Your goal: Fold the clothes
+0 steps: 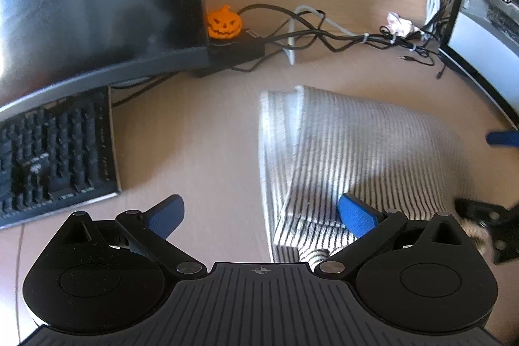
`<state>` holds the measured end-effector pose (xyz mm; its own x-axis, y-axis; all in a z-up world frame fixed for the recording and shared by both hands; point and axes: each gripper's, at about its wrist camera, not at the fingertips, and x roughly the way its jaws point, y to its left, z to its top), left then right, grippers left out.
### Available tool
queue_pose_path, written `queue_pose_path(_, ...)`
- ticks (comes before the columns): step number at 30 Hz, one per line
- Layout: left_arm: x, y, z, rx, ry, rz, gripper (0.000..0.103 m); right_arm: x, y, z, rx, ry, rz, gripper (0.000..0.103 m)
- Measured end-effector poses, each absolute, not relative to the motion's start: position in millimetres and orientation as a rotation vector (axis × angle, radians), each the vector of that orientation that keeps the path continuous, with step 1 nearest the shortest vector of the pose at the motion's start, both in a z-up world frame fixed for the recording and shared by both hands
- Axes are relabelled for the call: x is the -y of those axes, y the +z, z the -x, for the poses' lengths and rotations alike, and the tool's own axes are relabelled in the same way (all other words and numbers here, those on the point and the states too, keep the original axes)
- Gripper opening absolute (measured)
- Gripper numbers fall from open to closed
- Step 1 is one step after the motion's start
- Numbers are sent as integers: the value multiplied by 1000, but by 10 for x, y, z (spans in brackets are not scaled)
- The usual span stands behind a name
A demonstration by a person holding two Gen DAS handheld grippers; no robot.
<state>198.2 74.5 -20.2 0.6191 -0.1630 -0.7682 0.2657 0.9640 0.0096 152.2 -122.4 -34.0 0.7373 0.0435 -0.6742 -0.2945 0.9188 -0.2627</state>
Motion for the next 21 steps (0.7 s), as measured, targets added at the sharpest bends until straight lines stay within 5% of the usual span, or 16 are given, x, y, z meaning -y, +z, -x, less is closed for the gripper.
queue_pose_path(8,-420,-188,-1665,-900,-459,-121,103,1348,-246,-1587,-676,64,475,103)
queue_pose_path(21,-680,502,-1951,-743,-560,-101,103,1596,-163,-1365,-725,11,273,103)
